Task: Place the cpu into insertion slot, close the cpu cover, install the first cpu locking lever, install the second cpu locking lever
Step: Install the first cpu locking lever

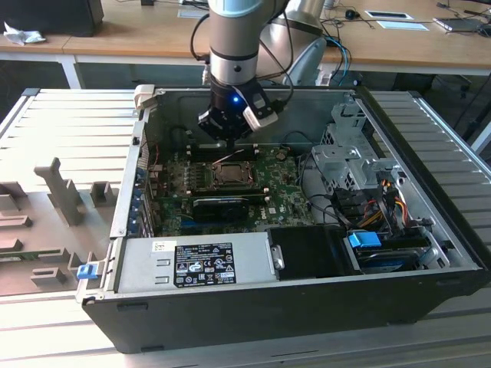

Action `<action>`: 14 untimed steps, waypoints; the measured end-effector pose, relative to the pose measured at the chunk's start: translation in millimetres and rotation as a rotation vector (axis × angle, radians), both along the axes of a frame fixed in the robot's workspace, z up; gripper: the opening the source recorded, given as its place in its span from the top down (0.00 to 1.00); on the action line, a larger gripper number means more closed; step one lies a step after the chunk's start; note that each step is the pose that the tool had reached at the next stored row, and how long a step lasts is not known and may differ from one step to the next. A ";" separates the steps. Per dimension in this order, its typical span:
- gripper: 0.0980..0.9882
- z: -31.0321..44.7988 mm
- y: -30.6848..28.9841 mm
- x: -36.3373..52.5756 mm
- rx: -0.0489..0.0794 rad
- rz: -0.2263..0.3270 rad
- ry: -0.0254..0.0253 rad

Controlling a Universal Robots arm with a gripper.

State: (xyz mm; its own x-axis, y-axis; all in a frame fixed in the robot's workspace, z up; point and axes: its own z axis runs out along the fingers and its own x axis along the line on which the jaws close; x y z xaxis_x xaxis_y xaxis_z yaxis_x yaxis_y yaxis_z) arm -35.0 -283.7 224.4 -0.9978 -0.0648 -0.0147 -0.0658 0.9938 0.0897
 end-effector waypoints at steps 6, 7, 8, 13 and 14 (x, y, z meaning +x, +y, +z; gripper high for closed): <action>0.99 -2.8 0.1 4.7 0.000 -0.008 -0.0001; 0.99 -3.4 0.1 5.4 0.000 -0.013 0.0000; 0.99 -3.8 0.1 6.3 0.000 -0.016 -0.0001; 0.99 -6.5 0.1 10.3 0.000 -0.018 0.0000; 0.99 -7.2 0.1 10.7 0.000 -0.018 -0.0001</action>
State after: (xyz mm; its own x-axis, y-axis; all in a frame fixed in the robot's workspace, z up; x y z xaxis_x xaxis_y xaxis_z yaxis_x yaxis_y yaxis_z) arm -24.4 -283.6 217.3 -0.9988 -0.0468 -0.0148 -0.0479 0.9948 0.0898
